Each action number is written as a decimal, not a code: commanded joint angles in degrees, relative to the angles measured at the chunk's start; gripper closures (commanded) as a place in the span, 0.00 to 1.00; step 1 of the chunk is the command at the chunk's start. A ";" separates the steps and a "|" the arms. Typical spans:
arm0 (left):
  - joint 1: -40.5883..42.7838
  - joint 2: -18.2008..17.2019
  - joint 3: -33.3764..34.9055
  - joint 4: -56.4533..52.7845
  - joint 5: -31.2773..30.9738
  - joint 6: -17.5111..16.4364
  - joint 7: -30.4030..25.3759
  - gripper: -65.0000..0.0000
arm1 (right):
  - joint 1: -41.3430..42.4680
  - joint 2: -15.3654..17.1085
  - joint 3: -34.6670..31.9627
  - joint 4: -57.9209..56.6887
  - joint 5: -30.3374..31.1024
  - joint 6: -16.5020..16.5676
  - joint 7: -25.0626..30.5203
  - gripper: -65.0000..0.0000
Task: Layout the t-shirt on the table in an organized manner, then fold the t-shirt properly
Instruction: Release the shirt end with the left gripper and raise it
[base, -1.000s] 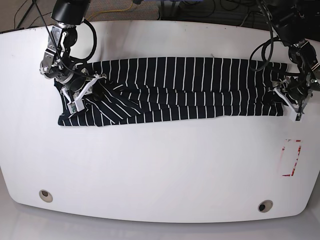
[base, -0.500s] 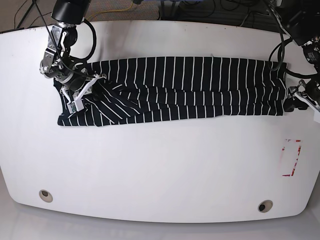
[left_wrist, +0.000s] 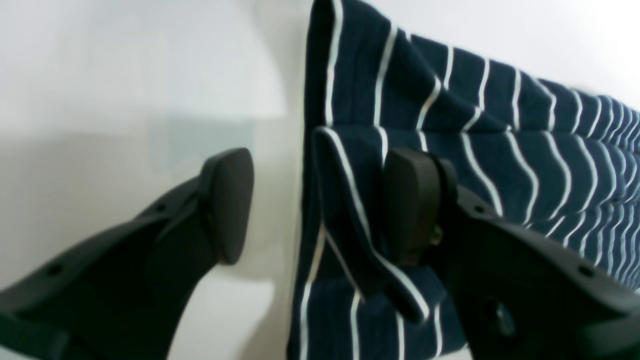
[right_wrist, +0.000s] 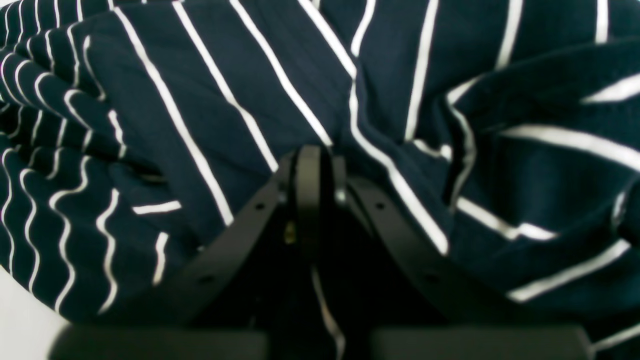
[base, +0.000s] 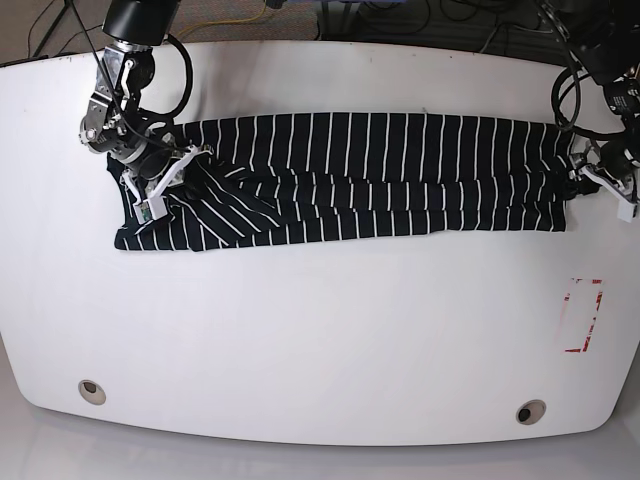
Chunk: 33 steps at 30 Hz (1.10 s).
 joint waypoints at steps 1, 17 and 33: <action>-0.39 -0.93 1.65 -0.07 0.40 -0.03 0.27 0.40 | 0.01 0.51 0.18 0.49 -1.32 -0.49 -1.78 0.97; -0.21 -0.75 9.30 0.02 0.40 -0.03 0.36 0.75 | 0.18 0.51 0.18 0.49 -1.32 -0.49 -1.78 0.97; 3.04 -1.54 9.38 6.17 0.49 -0.03 0.27 0.98 | 0.36 -0.98 0.27 0.40 -1.76 -0.49 -1.78 0.97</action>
